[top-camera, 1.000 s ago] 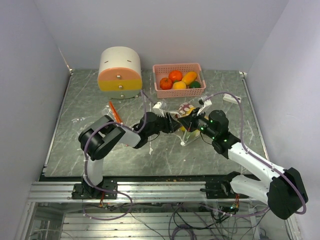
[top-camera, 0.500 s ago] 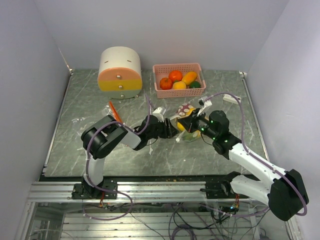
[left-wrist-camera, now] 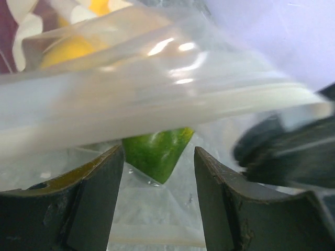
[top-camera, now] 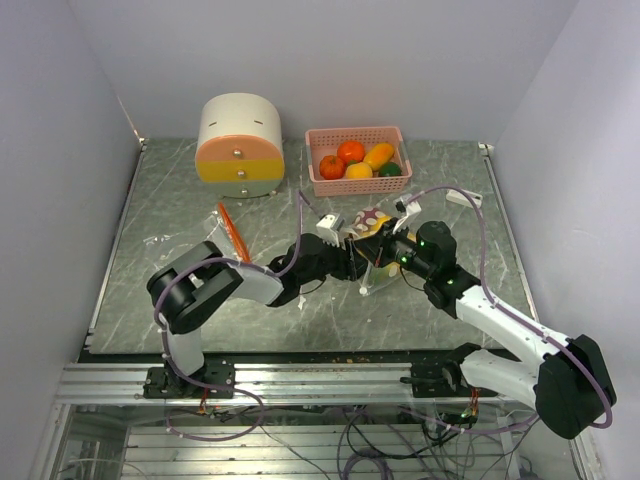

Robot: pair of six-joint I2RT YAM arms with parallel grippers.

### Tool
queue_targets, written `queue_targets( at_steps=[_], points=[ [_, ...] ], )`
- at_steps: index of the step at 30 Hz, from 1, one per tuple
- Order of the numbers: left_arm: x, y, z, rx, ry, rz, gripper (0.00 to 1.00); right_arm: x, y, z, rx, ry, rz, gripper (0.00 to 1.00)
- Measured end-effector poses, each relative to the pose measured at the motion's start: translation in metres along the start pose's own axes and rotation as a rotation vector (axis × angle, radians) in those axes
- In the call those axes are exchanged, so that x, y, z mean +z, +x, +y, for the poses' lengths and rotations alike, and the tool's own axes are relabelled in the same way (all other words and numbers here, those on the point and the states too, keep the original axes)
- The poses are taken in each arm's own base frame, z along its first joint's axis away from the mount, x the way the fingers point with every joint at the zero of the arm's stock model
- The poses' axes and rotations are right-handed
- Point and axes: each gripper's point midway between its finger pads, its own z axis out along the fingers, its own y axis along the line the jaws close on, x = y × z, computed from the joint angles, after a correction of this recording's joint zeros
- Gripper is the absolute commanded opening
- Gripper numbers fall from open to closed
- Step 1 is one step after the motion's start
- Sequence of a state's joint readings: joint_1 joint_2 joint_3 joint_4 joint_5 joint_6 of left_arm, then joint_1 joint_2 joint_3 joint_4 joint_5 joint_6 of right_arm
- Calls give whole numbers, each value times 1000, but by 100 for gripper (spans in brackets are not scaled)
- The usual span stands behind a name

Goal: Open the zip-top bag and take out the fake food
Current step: Pick up the fake fruit from the zipper food storage bag.

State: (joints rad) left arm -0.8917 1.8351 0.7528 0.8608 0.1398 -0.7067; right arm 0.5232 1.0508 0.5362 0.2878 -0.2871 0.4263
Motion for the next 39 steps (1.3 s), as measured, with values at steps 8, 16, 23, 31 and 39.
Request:
queue_targets(
  at_steps=[8,16,23,31,39],
  points=[
    [-8,-16,-4,63,-40,-31,51,0,1,3,1,-17,4,0],
    [-1,-6,-7,141,-6,11,50,0,-1,5,0,-27,-8,0],
    [9,37,-32,276,122,53,73,0,2,4,2,-27,-3,0],
    [18,44,-36,358,145,-2,82,-2,13,1,11,-23,20,0],
    [26,50,-23,360,56,-55,77,-3,24,-5,29,2,43,33]
  ],
)
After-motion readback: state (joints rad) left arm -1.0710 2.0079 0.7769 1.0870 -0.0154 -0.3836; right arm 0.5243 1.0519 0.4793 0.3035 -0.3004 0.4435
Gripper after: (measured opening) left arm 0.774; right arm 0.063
